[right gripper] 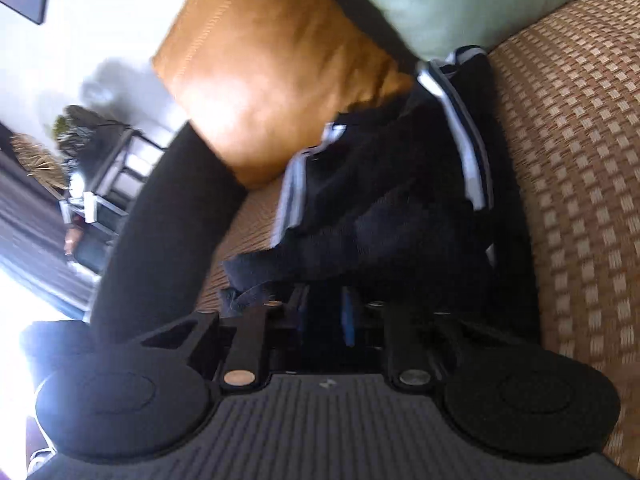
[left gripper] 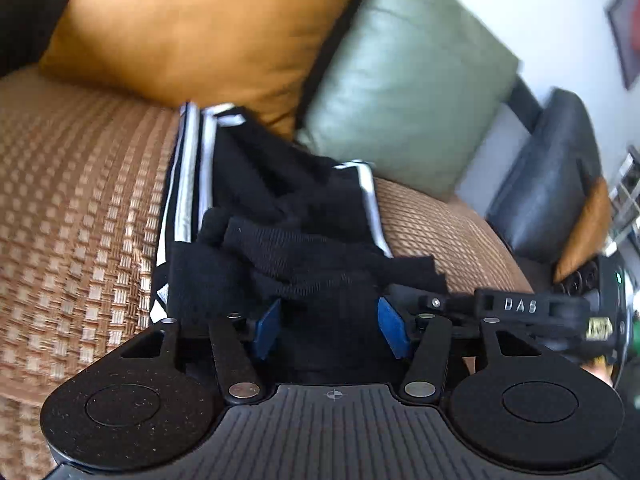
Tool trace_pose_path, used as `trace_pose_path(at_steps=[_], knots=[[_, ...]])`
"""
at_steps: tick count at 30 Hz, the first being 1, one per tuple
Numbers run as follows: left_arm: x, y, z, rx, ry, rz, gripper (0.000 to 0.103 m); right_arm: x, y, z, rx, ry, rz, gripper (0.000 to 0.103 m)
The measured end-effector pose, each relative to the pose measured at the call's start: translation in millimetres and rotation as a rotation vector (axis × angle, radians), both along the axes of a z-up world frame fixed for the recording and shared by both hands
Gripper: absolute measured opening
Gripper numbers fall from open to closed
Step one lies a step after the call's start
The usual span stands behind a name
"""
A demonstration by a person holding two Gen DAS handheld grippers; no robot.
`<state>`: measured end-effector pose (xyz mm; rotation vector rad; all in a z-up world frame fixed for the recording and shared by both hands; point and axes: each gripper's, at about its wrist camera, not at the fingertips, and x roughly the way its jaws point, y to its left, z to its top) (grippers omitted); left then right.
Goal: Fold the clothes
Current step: 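Lift the cuff end with both grippers and fold it toward the collar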
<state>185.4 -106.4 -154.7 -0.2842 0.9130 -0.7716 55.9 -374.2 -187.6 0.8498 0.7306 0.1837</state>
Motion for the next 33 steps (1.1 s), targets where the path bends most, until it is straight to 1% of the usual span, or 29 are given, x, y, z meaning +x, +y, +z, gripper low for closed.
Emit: trace_pose_path(at_steps=[2, 6, 8, 10, 11, 12, 13, 15, 16, 17, 19, 20, 22, 24, 26, 28, 31, 33], knots=[[7, -1, -9, -0.024, 0.006, 0.017, 0.065, 6, -5, -9, 0.009, 0.006, -0.035, 0.000], [12, -3, -13, -0.034, 0.003, 0.030, 0.064, 11, -14, -24, 0.084, -0.003, -0.085, 0.000], [13, -3, -8, -0.034, 0.021, 0.047, 0.064, 12, -16, -27, 0.107, 0.000, -0.109, 0.000], [14, -3, -2, -0.034, 0.040, 0.064, 0.065, 13, -15, -23, 0.108, 0.012, -0.122, 0.000], [11, 4, 7, -0.047, 0.028, 0.089, 0.065, 11, -15, -17, 0.100, 0.009, -0.123, 0.001], [8, 12, 16, -0.060, 0.016, 0.115, 0.068, 5, -15, -8, 0.090, -0.013, -0.127, 0.007], [3, 24, 27, -0.077, -0.018, 0.140, 0.074, 0, -15, 1, 0.080, -0.034, -0.131, 0.015], [-12, 49, 41, -0.087, -0.055, 0.170, 0.078, -18, -15, 22, 0.044, -0.084, -0.126, 0.036], [-21, 63, 44, -0.080, -0.062, 0.177, 0.080, -31, -14, 32, 0.018, -0.103, -0.118, 0.041], [-31, 73, 40, -0.059, -0.053, 0.179, 0.081, -46, -12, 40, -0.014, -0.119, -0.106, 0.047], [-51, 92, 31, -0.018, -0.033, 0.184, 0.081, -74, -8, 48, -0.075, -0.125, -0.093, 0.055], [-59, 101, 24, -0.015, -0.010, 0.180, 0.081, -87, -6, 50, -0.102, -0.120, -0.091, 0.061], [-73, 110, 7, -0.028, 0.041, 0.187, 0.081, -112, -2, 45, -0.134, -0.093, -0.095, 0.065], [-84, 115, -7, -0.036, 0.083, 0.193, 0.081, -129, 0, 33, -0.133, -0.047, -0.099, 0.065], [-89, 116, -19, -0.037, 0.106, 0.194, 0.081, -139, 3, 20, -0.138, 0.004, -0.112, 0.065], [-87, 112, -25, -0.040, 0.120, 0.173, 0.082, -143, 7, 9, -0.149, 0.039, -0.127, 0.066], [-82, 105, -34, -0.035, 0.140, 0.154, 0.084, -140, 5, -6, -0.096, 0.060, -0.131, 0.067], [-76, 99, -39, -0.051, 0.150, 0.146, 0.084, -131, 3, -15, -0.054, 0.072, -0.125, 0.067]])
